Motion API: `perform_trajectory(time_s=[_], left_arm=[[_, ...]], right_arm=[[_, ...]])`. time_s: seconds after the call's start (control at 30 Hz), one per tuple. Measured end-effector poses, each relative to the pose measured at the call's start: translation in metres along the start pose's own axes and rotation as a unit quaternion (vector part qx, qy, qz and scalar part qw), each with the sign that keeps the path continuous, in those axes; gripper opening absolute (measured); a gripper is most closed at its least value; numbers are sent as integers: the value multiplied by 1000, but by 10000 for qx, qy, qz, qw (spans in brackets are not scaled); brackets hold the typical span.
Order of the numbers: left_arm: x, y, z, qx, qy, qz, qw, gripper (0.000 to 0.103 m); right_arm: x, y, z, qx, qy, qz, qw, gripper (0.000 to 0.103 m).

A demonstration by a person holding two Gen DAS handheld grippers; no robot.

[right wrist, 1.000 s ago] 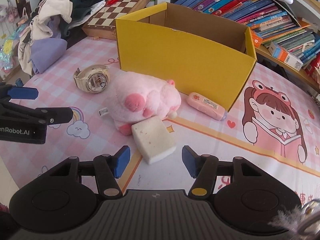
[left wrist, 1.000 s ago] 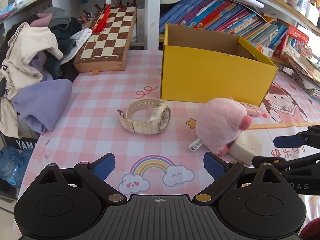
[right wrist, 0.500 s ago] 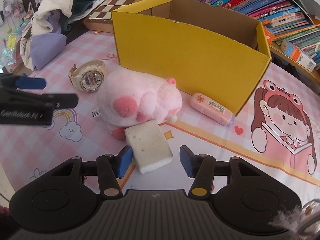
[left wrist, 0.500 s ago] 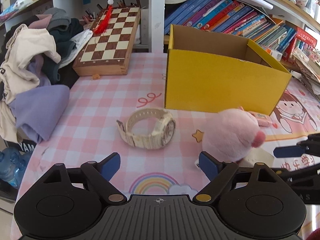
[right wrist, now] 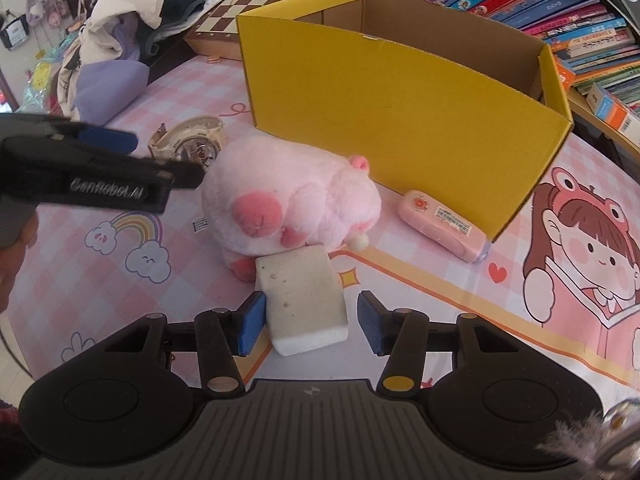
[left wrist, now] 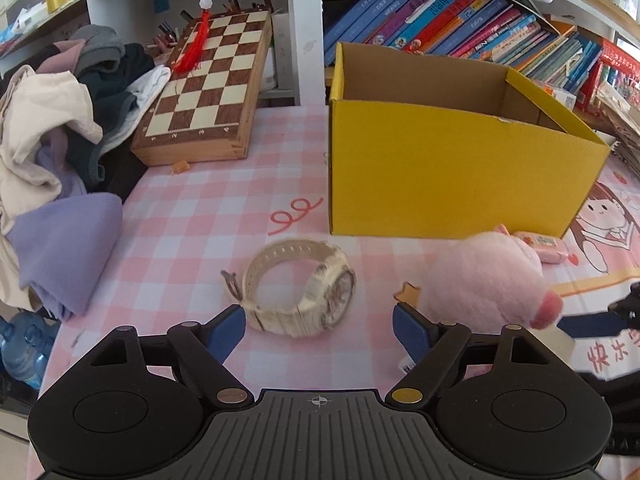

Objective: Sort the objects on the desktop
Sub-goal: 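Close the left tool on the wristwatch while the right tool grasps the soap bar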

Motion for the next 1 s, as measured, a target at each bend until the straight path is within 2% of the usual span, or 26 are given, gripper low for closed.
perform_trajectory(time_s=[0.2,0.4,0.7,0.8,1.0], left_arm=[[-6,-11,-1,-86,-81,85,9999,79],[-14,-15,-1,-156,-77,47,9998,69],[-25,-11,4,-250,-10,-115,9996,42],[-27,-9,6,-275,25,-178,9995,38],[-25,-5,3,-83,279,-332,9990,17]], right_arm=[[-3,0,0,28,-219,3,9998,41],[1,2,5,-41,-251,87,9996,35],[9,8,24,-459,15,118,9989,33],[11,10,24,-513,64,93,9986,33],[16,15,23,-614,155,82,9980,33]])
Point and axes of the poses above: each gripper's, at about its wrist camera, not at the fingertips, and x roughly against the way its jaws point, z to its right, y to its underside, the point moved 3 cm from there along -x, roughly the way its jaws point, and after that the axes turned 9 degrees about x, right-handed, at the moved point
